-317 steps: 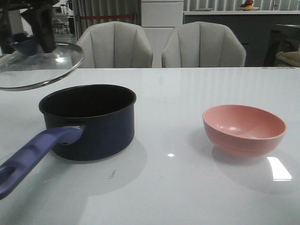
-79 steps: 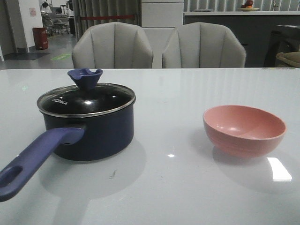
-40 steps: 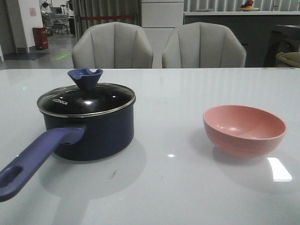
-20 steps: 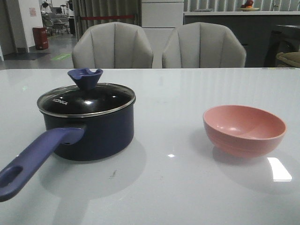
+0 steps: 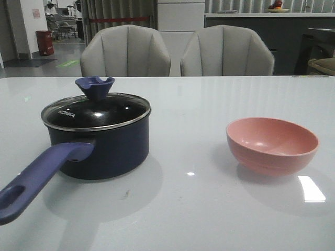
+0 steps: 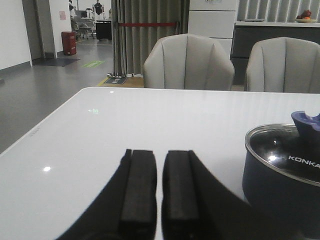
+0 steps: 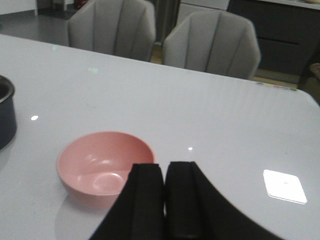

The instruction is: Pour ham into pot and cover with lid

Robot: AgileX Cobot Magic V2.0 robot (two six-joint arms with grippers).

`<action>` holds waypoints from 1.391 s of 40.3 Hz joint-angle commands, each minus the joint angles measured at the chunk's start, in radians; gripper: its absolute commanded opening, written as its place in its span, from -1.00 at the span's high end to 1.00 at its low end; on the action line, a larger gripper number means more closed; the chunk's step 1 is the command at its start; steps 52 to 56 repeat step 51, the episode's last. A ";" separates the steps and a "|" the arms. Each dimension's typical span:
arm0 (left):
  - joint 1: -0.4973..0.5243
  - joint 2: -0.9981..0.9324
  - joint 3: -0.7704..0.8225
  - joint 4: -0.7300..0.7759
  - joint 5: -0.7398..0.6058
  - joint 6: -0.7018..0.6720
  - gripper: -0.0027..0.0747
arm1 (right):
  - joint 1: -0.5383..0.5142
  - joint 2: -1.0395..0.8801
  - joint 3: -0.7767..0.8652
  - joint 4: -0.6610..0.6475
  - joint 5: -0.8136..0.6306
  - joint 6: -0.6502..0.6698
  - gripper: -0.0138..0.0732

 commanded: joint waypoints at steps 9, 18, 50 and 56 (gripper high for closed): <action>0.000 -0.020 0.021 -0.004 -0.087 -0.006 0.59 | -0.054 -0.164 0.104 -0.090 -0.090 0.128 0.31; 0.000 -0.020 0.021 -0.004 -0.087 -0.006 0.59 | -0.054 -0.161 0.108 -0.096 -0.086 0.165 0.31; 0.000 -0.020 0.021 -0.004 -0.087 -0.006 0.59 | -0.054 -0.161 0.108 -0.115 -0.085 0.174 0.31; 0.000 -0.020 0.021 -0.004 -0.087 -0.006 0.59 | -0.054 -0.161 0.108 -0.115 -0.085 0.174 0.31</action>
